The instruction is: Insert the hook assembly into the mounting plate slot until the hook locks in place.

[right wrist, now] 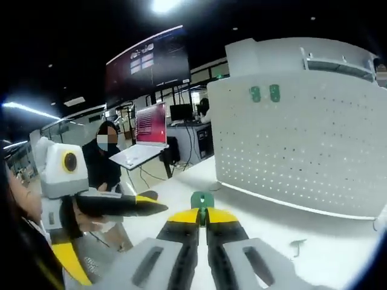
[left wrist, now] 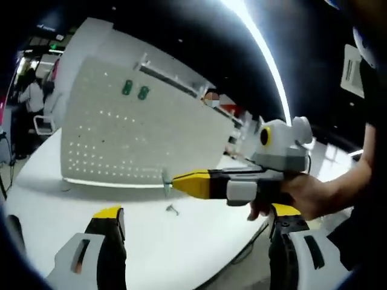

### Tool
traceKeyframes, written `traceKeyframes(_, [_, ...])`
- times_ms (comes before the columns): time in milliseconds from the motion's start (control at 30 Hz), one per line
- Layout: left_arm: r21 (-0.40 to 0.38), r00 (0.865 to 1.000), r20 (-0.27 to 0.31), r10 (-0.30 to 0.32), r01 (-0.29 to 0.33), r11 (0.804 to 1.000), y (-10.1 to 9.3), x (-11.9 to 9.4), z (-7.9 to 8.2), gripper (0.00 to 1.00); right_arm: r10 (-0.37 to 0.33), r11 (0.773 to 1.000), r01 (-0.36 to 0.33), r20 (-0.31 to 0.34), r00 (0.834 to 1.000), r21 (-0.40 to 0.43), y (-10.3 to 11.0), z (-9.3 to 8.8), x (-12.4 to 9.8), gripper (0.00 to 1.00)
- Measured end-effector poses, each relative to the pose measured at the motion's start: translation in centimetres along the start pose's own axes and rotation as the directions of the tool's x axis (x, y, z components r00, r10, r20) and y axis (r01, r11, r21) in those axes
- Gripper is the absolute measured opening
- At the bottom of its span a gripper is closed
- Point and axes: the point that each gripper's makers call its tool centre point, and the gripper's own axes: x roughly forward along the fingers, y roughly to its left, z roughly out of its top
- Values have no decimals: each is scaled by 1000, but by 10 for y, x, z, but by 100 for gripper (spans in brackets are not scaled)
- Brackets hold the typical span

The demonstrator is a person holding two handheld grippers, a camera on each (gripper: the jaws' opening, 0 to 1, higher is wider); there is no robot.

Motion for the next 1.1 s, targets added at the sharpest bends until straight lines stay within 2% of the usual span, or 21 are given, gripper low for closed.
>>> traceKeyframes(100, [-2,999,14,45,-45,999,9,-5,1,100,-30,1000,30,26,999,-7,-5,9,2,0])
traceKeyframes(200, [-3,998,21,56,-56,998,12,-8,1,100,-75,996,78,76,994,-39,-15,25,3,0])
traceKeyframes(300, [8,998,8,63,-63,998,14,-6,-3,100,-144,987,152,139,980,-49,-31,47,6,0])
traceKeyframes(400, [1,998,3,65,-65,998,14,-5,-4,100,-217,970,234,203,955,-66,-50,68,7,0])
traceKeyframes(533, [9,997,-8,75,-75,997,15,-5,-5,100,-307,944,327,265,914,-36,-75,89,10,0])
traceKeyframes(900, [8,996,-30,85,-85,996,17,-5,-10,100,-406,908,419,306,861,23,-110,114,28,0])
traceKeyframes(933, [7,996,-32,85,-85,996,17,-5,-10,100,-421,901,432,315,851,36,-115,118,28,0])
traceKeyframes(1100, [7,995,-40,88,-88,996,18,-4,-12,100,-453,885,463,335,826,55,-132,132,36,0])
